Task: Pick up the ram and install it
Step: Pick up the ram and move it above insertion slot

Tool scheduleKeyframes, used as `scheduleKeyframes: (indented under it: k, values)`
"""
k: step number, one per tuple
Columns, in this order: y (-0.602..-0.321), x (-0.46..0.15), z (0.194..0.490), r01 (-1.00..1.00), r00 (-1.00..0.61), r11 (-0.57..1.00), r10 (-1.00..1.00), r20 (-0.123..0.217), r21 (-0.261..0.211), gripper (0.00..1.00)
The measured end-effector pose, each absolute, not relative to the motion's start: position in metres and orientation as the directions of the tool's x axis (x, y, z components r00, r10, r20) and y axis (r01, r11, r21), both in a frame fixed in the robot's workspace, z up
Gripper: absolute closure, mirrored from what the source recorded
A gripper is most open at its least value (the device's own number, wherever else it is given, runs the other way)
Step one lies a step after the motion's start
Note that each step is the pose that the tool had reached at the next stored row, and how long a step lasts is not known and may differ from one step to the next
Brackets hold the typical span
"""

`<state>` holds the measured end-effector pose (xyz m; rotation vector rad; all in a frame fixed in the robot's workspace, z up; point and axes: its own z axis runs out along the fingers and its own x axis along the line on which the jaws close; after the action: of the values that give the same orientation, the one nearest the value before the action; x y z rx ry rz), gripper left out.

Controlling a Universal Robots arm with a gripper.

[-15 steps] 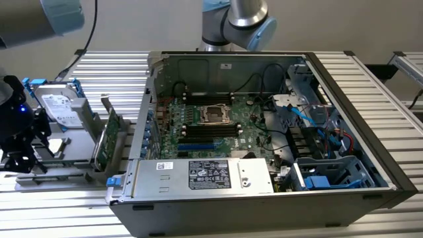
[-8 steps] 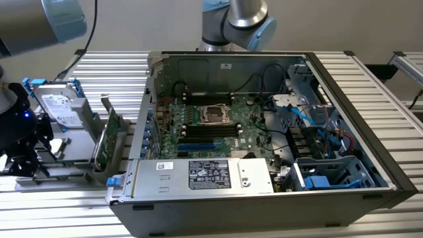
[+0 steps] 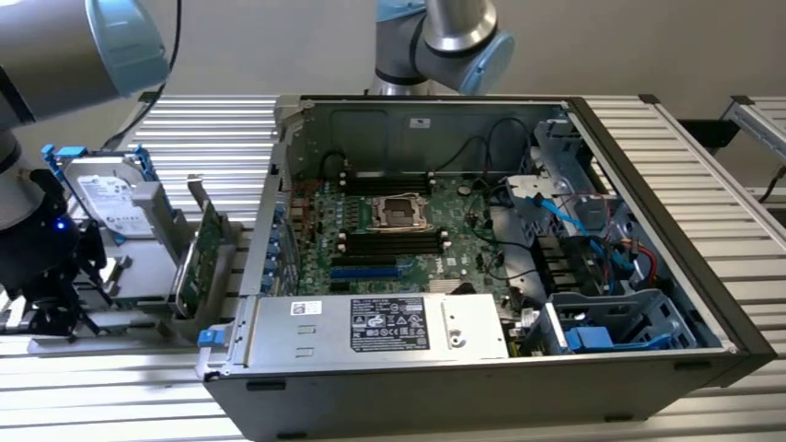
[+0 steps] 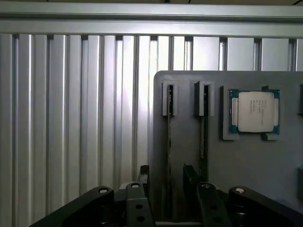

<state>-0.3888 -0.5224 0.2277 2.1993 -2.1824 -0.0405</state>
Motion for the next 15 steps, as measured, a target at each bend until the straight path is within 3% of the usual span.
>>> scheduleKeyframes:
  k: [15]
  values:
    - [-0.519,-0.387,0.2,-0.999,0.008,-0.007,-1.0,0.013,0.049,0.58]
